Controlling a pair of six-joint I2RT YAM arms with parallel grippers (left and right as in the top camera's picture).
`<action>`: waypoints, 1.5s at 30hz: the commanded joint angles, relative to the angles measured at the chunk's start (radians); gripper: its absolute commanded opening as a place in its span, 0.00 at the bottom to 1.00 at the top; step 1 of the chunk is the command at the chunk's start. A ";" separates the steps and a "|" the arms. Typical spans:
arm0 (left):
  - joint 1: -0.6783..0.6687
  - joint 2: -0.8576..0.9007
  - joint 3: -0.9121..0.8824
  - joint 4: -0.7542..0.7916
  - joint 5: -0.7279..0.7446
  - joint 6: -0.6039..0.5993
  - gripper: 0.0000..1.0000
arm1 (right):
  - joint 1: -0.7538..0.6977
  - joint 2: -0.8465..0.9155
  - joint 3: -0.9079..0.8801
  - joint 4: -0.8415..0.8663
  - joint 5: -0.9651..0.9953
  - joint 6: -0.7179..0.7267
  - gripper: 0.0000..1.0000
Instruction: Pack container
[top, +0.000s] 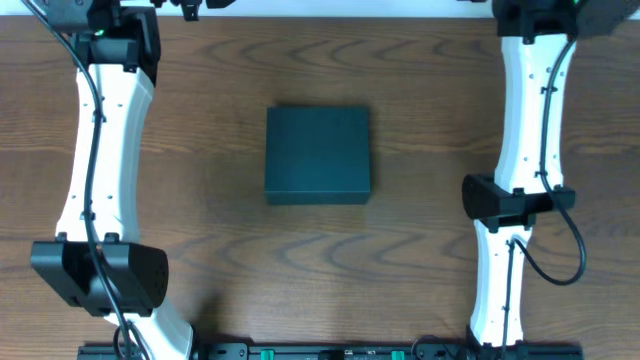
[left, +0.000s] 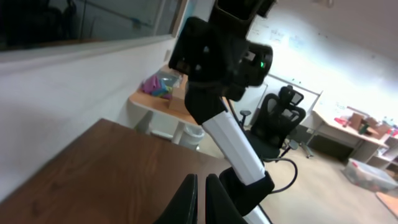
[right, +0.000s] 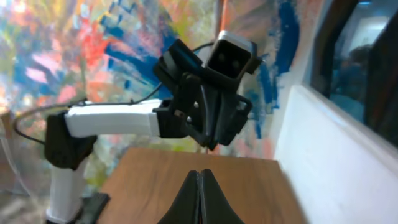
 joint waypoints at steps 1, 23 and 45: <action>0.019 0.010 -0.016 -0.022 0.023 -0.012 0.08 | -0.035 -0.032 -0.137 -0.096 0.002 -0.152 0.01; 0.091 -0.542 -0.417 -1.109 -0.490 0.790 0.13 | -0.087 -0.972 -1.145 -1.247 0.534 -1.014 0.01; -0.087 -0.505 -0.418 -1.931 -1.391 0.945 0.95 | 0.024 -1.137 -1.692 -1.387 1.009 -1.144 0.99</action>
